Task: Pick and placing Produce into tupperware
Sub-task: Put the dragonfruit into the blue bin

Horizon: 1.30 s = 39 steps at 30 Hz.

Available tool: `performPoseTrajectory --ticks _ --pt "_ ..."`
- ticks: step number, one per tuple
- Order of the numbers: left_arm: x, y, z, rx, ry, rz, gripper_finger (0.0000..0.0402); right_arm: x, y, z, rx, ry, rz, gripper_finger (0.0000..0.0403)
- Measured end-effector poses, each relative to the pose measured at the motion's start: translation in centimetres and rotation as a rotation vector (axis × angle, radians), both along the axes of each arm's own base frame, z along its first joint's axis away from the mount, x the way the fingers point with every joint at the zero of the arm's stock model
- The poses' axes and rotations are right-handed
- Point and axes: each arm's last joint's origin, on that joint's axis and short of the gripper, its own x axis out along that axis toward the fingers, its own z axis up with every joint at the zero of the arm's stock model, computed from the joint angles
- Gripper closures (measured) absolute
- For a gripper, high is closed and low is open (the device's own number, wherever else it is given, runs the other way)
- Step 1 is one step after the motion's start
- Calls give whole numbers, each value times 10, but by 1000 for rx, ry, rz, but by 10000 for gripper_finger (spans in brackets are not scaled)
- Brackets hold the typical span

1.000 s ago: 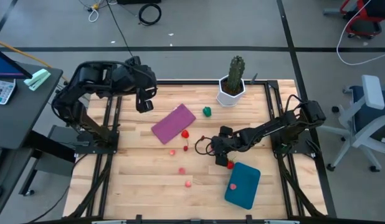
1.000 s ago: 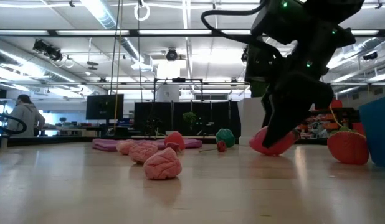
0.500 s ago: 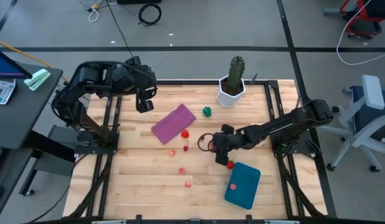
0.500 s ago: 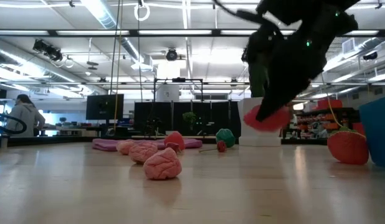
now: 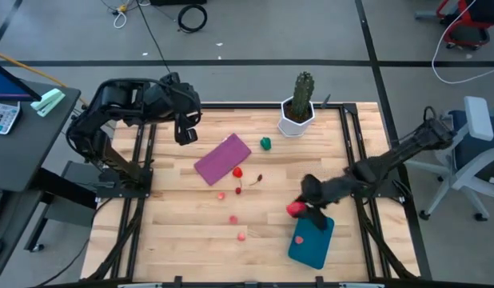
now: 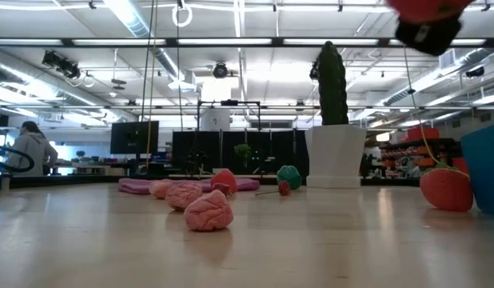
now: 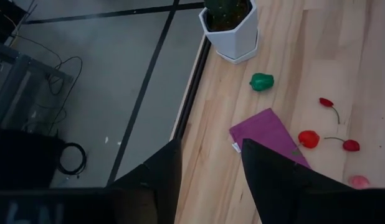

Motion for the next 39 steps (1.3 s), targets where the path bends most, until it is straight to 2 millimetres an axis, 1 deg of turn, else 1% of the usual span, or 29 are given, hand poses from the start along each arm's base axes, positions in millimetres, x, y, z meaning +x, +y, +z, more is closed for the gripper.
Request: performPoseTrajectory --ticks 2,4,8,12,15,20,24,30,39 --pt "0 0 0 0 0 0 230 -9 14 0 0 -6 10 181" --pt "0 0 0 0 0 0 230 -16 28 -4 -29 10 17 178" --pt "0 0 0 -2 -2 3 230 -24 51 -24 -64 103 0 180" --pt "0 0 0 -3 -3 3 230 -22 67 -46 -101 182 -8 182" --pt "0 0 0 -18 -18 22 230 -17 72 -64 -157 236 -11 180" --pt "0 0 0 -28 -27 34 230 -11 80 -93 -224 343 7 177" --pt "0 0 0 -26 -26 32 230 -9 83 -107 -228 400 -8 175" --pt "0 0 0 -26 -26 32 230 -4 79 -113 -207 430 -69 156" --pt "0 0 0 -26 -25 32 230 4 67 -113 -211 460 -108 121"
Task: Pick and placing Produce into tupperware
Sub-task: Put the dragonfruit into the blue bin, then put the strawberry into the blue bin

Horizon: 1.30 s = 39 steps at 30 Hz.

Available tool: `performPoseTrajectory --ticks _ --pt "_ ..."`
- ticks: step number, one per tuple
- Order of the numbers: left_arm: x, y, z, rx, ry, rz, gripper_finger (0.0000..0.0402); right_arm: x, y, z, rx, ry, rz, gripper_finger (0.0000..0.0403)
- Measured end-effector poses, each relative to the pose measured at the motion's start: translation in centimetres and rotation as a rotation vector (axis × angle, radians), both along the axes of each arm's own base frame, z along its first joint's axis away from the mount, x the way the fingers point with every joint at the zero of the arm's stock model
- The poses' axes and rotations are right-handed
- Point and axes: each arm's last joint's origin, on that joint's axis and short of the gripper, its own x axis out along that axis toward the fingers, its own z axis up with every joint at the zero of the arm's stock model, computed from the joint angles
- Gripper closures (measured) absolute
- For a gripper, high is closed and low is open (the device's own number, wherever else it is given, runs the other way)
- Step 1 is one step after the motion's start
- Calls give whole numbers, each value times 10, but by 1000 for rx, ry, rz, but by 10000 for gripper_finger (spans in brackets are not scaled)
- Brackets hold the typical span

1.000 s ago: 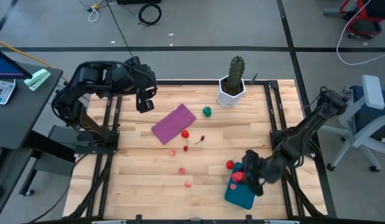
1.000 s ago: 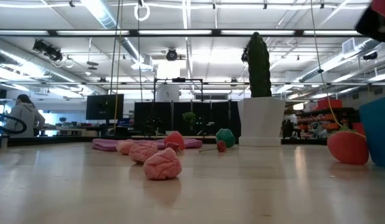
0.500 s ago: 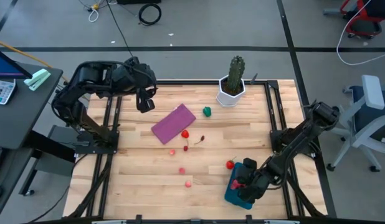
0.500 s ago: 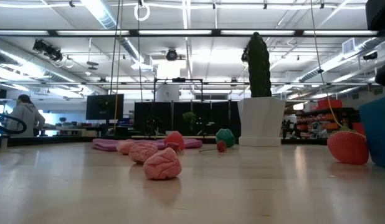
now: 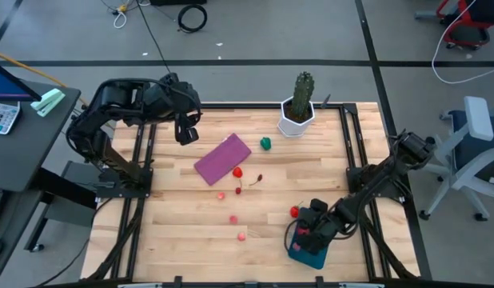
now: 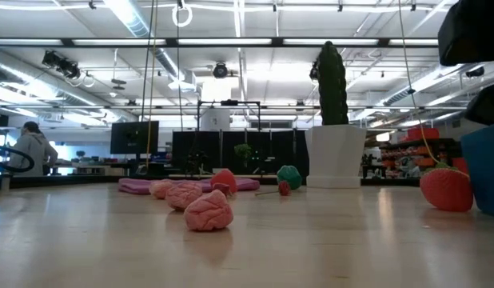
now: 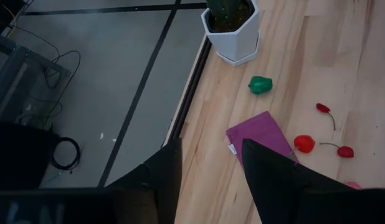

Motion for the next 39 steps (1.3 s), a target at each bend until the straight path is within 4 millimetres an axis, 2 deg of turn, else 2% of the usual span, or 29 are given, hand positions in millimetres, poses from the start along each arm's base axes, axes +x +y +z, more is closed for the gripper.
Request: performPoseTrajectory --ticks 5,13,16,20,23,26,32,39 --pt "0 0 0 0 0 0 230 -1 -6 15 63 -13 2 123" --pt "0 0 0 1 1 -1 230 -19 -20 71 216 -185 30 143" --pt "0 0 0 1 1 -2 230 -26 -29 90 150 -317 61 147" --pt "0 0 0 1 1 -2 230 -30 -45 105 -91 -456 184 149" --pt "0 0 0 2 1 -1 230 -27 -58 106 -285 -462 247 149" --pt "0 0 0 1 1 -1 230 -17 -71 100 -364 -406 270 149" --pt "0 0 0 23 21 -27 230 2 -93 74 -266 -169 302 149" --pt "0 0 0 42 41 -51 230 11 -114 69 -144 -118 382 149"
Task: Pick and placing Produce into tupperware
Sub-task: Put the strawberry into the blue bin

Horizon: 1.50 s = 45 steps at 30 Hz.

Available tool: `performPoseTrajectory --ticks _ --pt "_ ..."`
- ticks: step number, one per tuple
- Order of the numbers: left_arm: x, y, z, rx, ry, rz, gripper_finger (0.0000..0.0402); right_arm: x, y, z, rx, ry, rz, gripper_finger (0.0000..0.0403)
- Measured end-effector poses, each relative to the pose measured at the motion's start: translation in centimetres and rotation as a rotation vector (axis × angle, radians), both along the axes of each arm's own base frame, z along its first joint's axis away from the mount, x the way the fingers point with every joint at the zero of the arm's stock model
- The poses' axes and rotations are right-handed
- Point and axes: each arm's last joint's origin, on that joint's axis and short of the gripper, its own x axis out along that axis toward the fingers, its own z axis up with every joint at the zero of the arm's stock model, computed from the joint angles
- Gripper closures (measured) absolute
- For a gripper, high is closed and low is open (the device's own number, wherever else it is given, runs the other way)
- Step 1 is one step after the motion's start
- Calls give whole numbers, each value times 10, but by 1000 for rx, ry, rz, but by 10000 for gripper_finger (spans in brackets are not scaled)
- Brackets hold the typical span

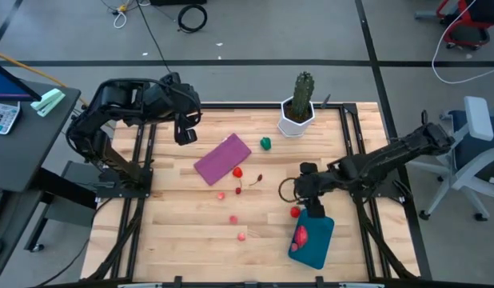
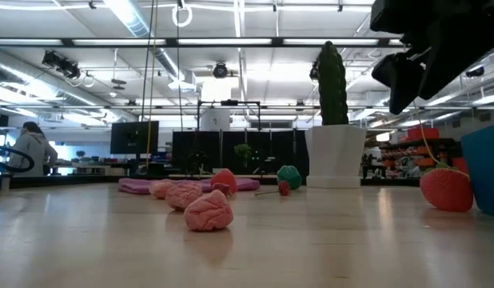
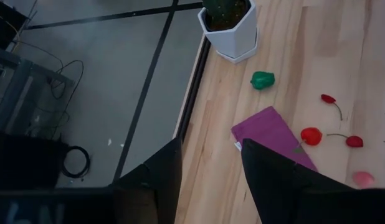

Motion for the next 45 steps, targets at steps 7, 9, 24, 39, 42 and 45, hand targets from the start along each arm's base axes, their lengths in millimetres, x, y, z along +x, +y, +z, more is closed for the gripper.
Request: performPoseTrajectory --ticks 7,9,24,39,42,45 --pt "0 0 0 0 0 0 230 1 -18 -9 154 141 -6 149" --pt "0 0 0 0 0 0 230 5 -21 -12 160 142 1 149" --pt "0 0 0 0 1 0 230 23 -42 -48 353 320 6 149" --pt "1 0 0 0 2 -1 230 28 -59 -54 421 316 0 149" --pt "1 0 0 0 2 0 230 29 -64 -60 470 337 -13 149" --pt "1 0 0 0 2 -1 230 31 -66 -66 512 361 -12 149"
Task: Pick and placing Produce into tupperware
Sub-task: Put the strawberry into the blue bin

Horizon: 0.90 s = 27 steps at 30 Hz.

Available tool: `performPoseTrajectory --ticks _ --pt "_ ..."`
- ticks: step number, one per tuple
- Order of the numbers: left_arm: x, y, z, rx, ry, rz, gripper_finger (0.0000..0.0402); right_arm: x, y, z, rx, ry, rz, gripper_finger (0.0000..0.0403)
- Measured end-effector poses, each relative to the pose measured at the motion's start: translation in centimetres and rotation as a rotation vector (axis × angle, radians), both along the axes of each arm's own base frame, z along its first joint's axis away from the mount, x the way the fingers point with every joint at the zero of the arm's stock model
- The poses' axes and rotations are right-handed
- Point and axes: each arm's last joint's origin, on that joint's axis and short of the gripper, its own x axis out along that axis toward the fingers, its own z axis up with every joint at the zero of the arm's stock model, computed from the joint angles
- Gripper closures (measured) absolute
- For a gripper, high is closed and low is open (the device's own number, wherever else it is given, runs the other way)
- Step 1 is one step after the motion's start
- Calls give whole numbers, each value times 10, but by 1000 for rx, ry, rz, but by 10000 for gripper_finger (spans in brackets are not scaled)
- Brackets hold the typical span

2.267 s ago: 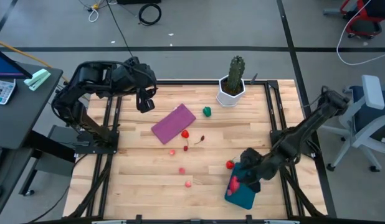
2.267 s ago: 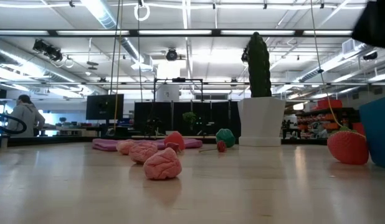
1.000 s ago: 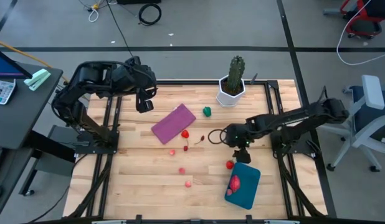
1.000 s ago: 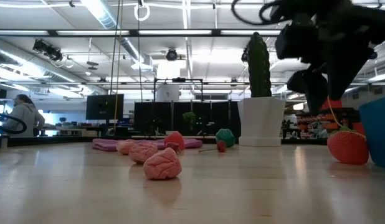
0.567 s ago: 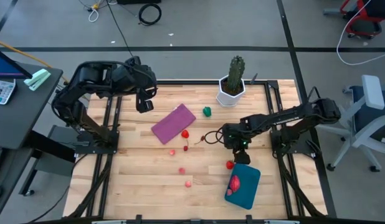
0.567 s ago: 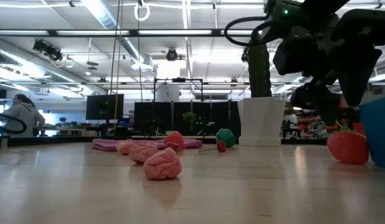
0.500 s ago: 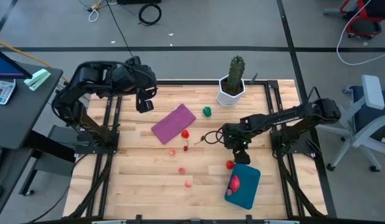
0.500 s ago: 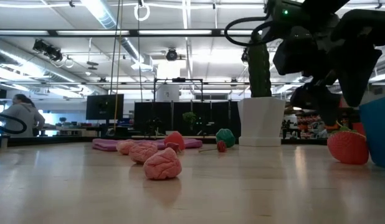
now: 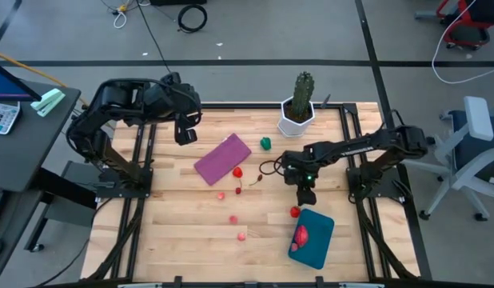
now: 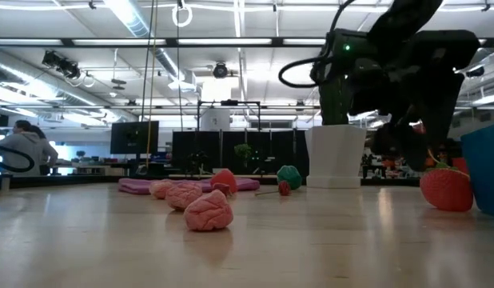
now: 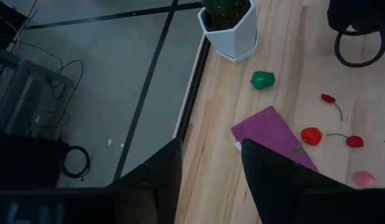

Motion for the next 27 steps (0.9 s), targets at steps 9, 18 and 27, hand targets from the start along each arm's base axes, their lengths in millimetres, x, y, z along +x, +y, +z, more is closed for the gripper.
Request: performPoseTrajectory --ticks 9,18,27 --pt "0 0 0 1 1 0 230 2 0 -10 14 12 46 165" --pt "0 0 0 1 1 0 230 4 0 -18 18 46 47 214" --pt "0 0 0 1 1 0 230 3 0 -18 19 46 52 276"
